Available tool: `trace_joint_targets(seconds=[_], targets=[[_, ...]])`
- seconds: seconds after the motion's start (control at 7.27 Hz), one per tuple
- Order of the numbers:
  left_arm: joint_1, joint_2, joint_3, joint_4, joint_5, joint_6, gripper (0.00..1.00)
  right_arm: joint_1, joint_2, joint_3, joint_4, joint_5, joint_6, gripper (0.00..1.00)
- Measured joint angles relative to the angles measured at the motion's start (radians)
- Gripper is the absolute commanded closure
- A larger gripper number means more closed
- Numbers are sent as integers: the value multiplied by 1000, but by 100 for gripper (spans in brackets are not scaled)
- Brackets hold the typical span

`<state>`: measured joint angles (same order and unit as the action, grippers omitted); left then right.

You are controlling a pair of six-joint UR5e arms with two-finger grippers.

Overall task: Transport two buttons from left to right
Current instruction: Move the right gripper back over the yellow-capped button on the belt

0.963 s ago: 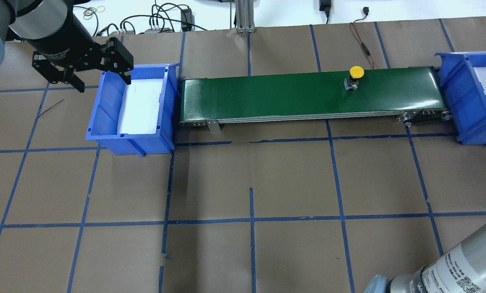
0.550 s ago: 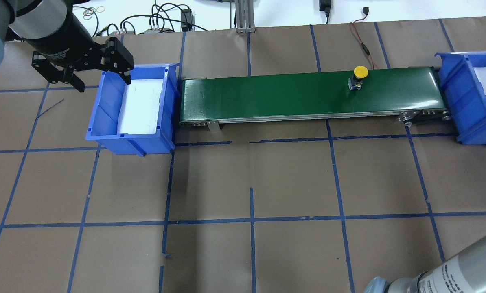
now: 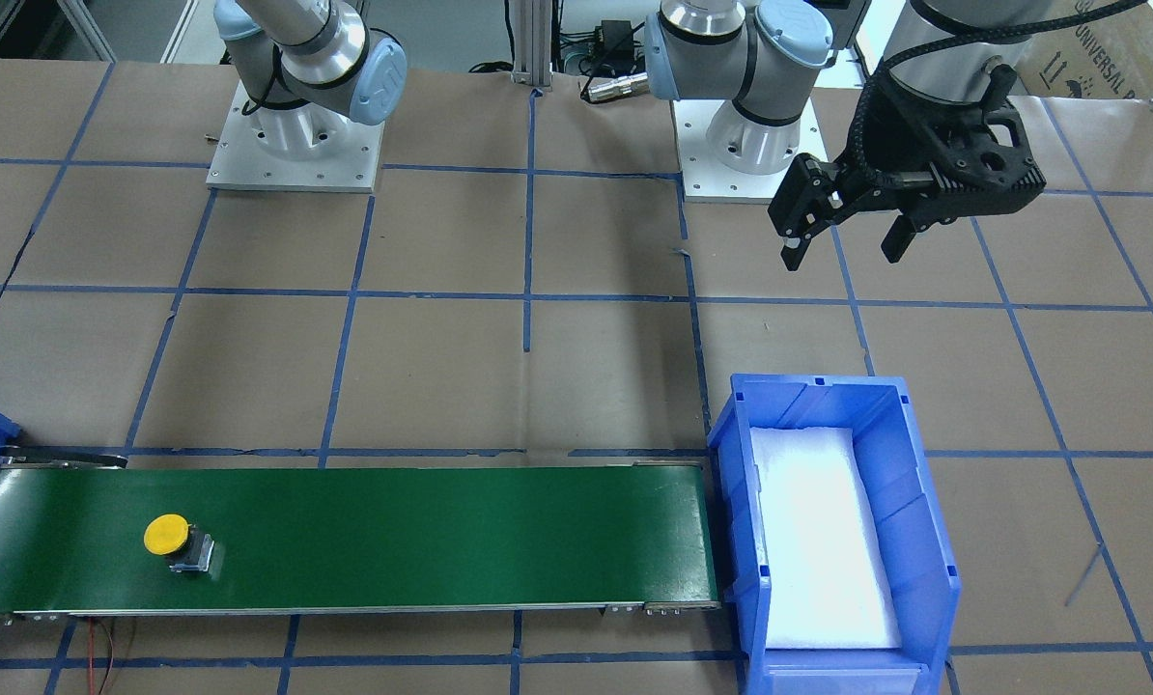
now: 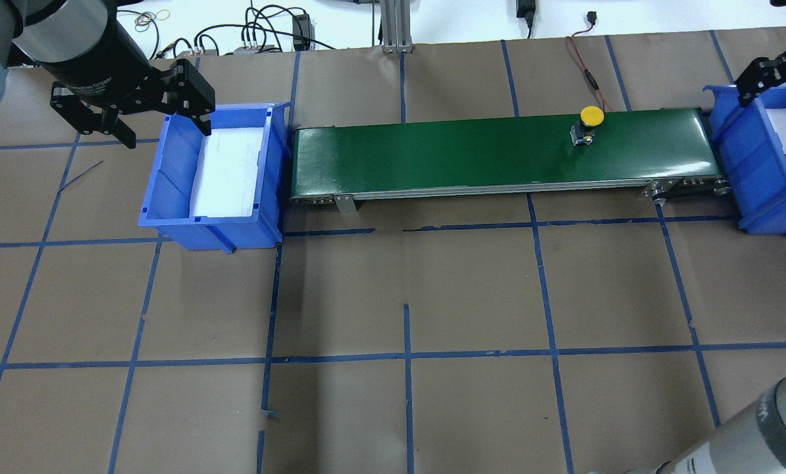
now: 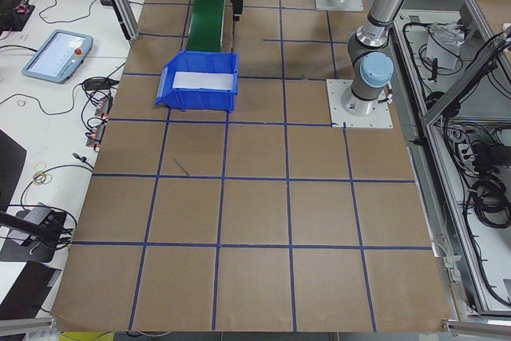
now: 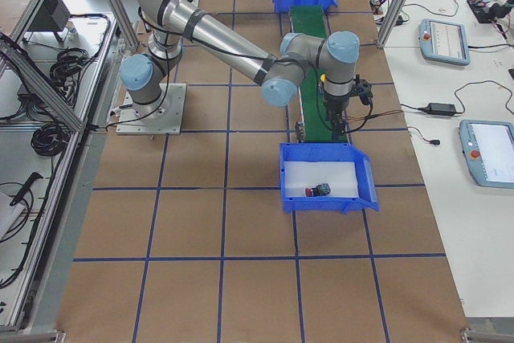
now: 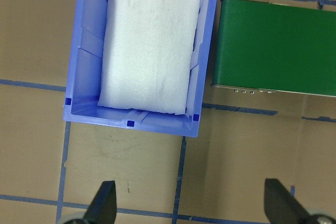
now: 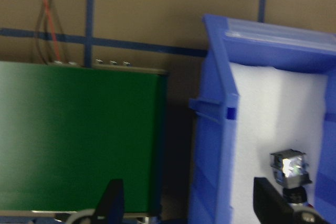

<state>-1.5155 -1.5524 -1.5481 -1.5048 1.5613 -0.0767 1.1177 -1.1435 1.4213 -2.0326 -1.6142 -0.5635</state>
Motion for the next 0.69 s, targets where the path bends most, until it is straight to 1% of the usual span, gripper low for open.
trace_joint_targets(seconds=[0.28, 0.69], targets=[[1, 0, 0, 0, 0, 0, 0, 85, 1, -2, -1, 43, 61, 11], [1, 0, 0, 0, -1, 0, 0, 177, 9, 1, -1, 48, 158, 11]])
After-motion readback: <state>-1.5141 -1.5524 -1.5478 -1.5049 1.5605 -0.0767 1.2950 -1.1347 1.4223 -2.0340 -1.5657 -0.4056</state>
